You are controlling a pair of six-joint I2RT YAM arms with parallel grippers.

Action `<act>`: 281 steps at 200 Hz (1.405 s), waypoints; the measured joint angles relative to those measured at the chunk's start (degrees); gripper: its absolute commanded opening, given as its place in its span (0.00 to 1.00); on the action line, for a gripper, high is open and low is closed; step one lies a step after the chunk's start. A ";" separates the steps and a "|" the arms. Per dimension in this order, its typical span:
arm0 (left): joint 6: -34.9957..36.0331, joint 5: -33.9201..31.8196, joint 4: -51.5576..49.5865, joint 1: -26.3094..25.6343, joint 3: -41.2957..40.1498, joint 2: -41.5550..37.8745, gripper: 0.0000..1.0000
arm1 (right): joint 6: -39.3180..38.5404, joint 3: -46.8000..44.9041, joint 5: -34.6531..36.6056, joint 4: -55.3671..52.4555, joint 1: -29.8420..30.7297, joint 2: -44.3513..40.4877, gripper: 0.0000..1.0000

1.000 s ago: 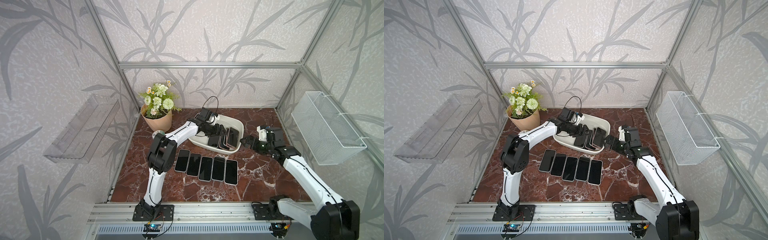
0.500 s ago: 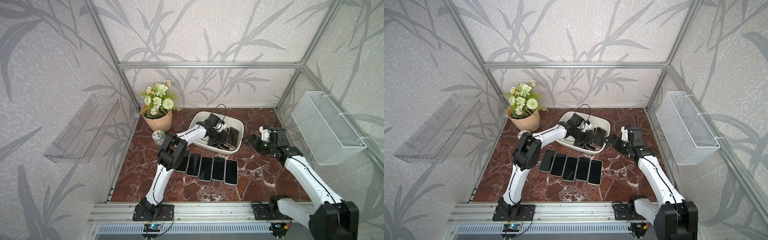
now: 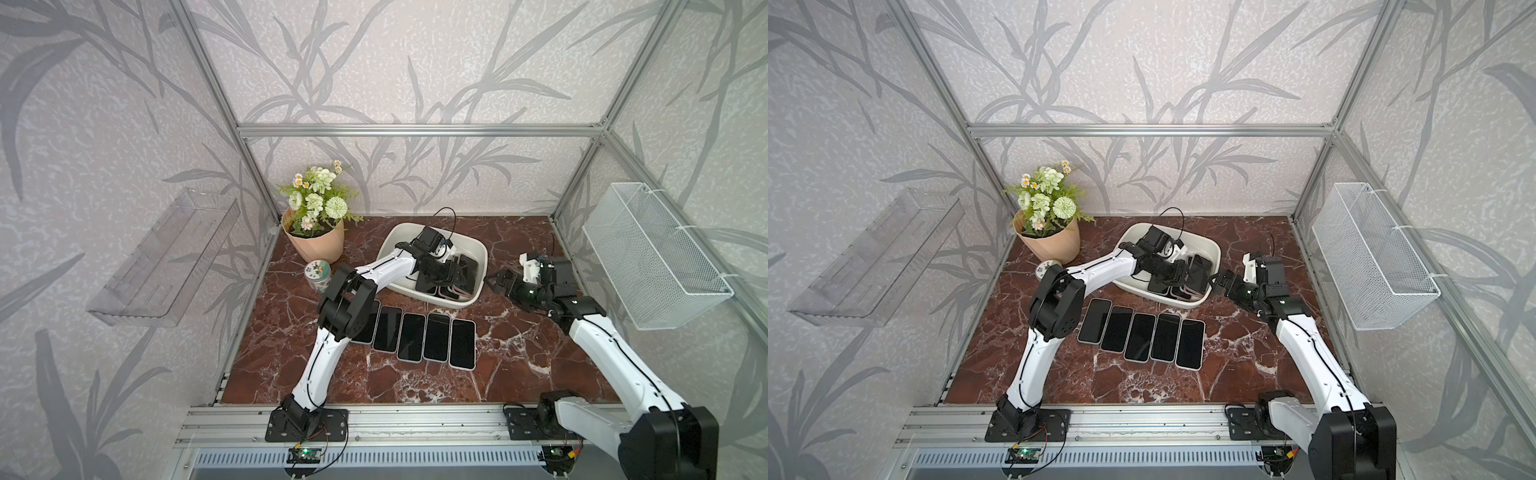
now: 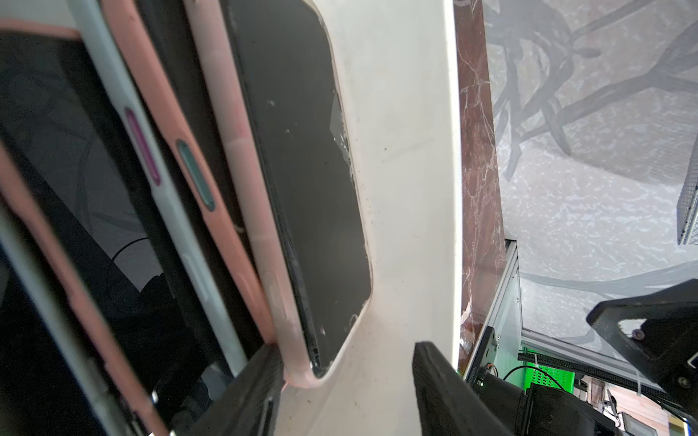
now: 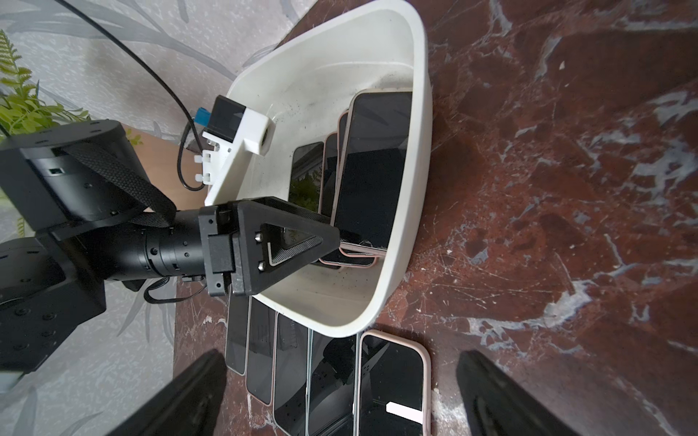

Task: Take the phone out of the storage box
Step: Pick up the phone from the storage box.

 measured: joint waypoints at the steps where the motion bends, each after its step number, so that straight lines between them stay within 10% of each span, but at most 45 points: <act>1: 0.00 0.00 0.00 -0.02 0.00 0.02 0.59 | 0.00 0.00 0.00 0.00 0.00 0.00 0.99; 281: -3.72 -0.96 -3.45 -4.02 9.27 4.24 0.56 | 0.13 -2.84 0.00 1.25 -0.04 -1.53 0.99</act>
